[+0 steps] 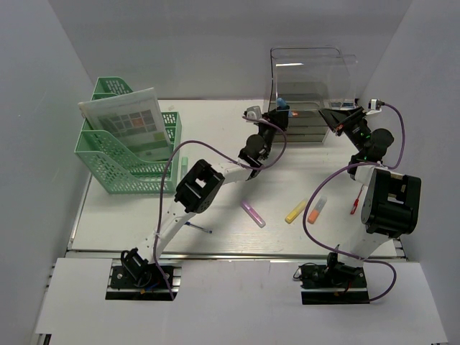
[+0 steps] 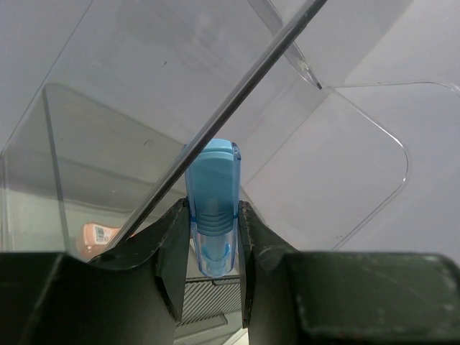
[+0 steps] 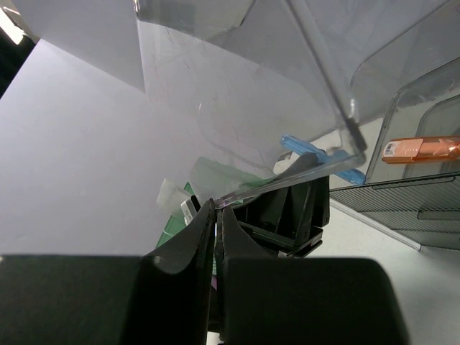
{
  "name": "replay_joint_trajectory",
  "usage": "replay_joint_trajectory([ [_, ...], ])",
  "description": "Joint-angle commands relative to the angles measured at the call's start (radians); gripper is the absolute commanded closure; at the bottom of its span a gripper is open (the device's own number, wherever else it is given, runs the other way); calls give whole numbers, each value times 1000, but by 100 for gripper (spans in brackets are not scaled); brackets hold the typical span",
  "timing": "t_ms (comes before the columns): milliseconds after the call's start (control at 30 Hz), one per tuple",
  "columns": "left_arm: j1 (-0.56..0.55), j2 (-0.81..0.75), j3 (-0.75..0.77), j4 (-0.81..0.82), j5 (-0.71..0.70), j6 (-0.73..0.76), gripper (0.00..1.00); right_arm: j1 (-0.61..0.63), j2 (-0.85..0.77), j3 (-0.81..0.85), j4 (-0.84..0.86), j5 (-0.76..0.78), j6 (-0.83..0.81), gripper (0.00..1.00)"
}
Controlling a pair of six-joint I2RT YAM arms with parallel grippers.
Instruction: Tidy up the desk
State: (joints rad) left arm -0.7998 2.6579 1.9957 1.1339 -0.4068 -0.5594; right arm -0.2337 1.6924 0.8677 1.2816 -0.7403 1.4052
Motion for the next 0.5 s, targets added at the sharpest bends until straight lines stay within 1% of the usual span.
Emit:
replay_joint_trajectory([
  [0,2,-3,63,3,-35,41,85,-3,-27,7,133,-10,-25,96],
  [100,2,-7,72,-54,-44,46,84,-3,-26,7,136,-10,-23,96],
  [167,2,-19,42,-66,-46,53,83,-4,-26,10,134,-8,-23,96],
  [200,2,-24,26,-65,-44,55,82,-3,-27,10,134,-8,-22,96],
  [233,-7,-33,15,-60,-49,55,77,-3,-27,11,134,-8,-23,96],
  [300,-7,-44,-24,-54,-53,59,75,-3,-27,10,134,-7,-23,96],
  [400,-16,-59,-54,-39,-46,69,59,-3,-28,7,134,-8,-23,96],
  [467,-16,-69,-57,-39,-32,90,41,-3,-31,4,134,-7,-22,96],
])
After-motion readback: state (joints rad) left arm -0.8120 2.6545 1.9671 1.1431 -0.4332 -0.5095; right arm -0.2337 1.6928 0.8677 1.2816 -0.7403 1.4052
